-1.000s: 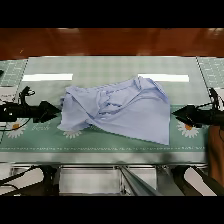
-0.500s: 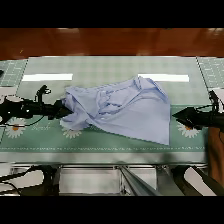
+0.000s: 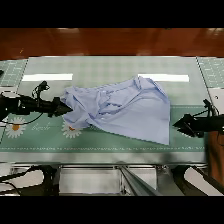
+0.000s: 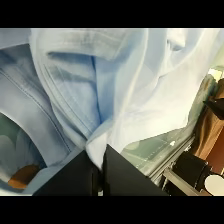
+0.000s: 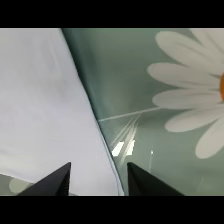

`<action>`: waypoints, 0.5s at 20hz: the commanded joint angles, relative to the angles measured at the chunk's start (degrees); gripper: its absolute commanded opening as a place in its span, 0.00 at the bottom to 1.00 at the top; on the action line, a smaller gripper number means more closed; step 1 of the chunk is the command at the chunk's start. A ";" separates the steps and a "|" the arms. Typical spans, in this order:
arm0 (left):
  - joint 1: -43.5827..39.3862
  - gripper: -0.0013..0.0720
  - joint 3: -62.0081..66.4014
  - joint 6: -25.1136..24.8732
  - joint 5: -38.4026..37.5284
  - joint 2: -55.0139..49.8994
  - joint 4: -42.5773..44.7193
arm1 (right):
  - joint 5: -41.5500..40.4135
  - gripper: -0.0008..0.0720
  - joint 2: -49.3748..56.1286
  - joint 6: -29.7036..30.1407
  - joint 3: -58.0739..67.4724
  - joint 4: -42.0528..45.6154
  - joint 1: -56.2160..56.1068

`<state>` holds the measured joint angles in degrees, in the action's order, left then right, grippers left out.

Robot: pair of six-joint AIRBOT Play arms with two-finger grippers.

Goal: Fold the shirts.

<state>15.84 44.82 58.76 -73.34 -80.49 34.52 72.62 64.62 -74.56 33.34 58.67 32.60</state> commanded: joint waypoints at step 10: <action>0.13 0.05 0.26 0.00 0.15 0.11 -0.04 | -0.85 0.57 14.12 0.72 4.00 -4.42 -12.70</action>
<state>15.92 45.04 58.76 -73.82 -80.42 34.48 73.49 74.98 -74.17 35.20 55.61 24.23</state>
